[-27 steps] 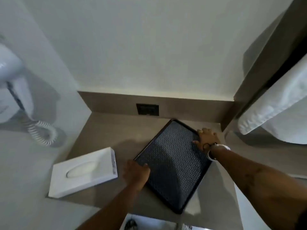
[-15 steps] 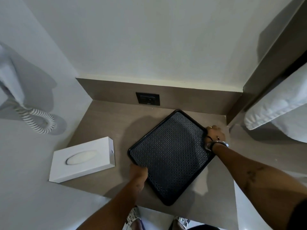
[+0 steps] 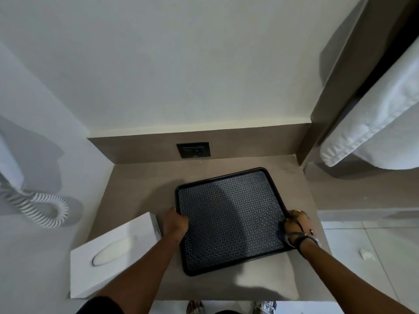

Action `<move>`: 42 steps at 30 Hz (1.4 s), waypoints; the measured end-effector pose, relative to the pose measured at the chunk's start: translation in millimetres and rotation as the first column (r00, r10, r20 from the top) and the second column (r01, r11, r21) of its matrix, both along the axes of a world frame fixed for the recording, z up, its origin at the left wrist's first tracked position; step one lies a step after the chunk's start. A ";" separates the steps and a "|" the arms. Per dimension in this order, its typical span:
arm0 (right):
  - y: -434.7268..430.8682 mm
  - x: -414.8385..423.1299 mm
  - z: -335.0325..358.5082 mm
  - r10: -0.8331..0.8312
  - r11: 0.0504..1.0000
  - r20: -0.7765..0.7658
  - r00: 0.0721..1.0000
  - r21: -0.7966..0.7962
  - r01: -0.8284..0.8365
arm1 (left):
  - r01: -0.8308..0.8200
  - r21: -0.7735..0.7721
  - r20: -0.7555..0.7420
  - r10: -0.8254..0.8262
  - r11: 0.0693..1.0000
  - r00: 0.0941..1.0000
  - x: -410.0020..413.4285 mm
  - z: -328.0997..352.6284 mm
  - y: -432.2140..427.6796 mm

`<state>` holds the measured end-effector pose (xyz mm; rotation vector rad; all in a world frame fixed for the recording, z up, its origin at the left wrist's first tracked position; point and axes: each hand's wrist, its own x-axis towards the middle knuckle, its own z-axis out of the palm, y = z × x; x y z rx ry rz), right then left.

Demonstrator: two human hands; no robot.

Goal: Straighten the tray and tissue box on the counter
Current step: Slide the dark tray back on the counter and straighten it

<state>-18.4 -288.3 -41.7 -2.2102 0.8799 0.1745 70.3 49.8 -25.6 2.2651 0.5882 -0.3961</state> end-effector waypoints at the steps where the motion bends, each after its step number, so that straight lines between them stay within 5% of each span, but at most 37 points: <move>1: 5.2 -4.1 -1.9 -0.016 1.000 -0.004 1.000 0.014 0.016 | 0.019 0.008 -0.007 -0.019 1.000 1.000 2.3 -0.2 2.5; 16: 39.2 -35.6 -19.2 -0.106 0.991 0.020 0.994 -0.086 0.107 | 0.237 0.202 -0.062 -0.229 0.950 0.971 16.1 -0.9 14.6; 20: 47.6 -47.0 -3.2 -0.063 0.965 -0.029 0.998 -0.258 0.053 | 0.203 0.335 0.015 -0.221 0.920 0.975 6.4 9.1 7.3; 24: 75.2 -68.1 2.4 0.192 0.885 0.066 0.979 -0.443 -0.144 | 0.394 0.400 0.218 -0.503 0.828 0.836 -40.5 3.1 -9.0; 27: 101.4 -84.2 -7.3 0.460 0.766 0.000 0.888 -0.506 -0.397 | 0.564 0.406 0.196 -0.672 0.719 0.715 -96.5 -16.4 -15.8; 31: 120.6 -97.2 -26.8 0.560 0.707 -0.097 0.823 -0.461 -0.535 | 0.640 0.496 0.138 -0.781 0.587 0.609 -142.1 -38.9 -11.8; 42: 122.2 -76.9 -42.4 0.595 0.673 -0.135 0.792 -0.456 -0.583 | 0.634 0.521 0.087 -0.775 0.571 0.627 -115.4 -59.4 -4.0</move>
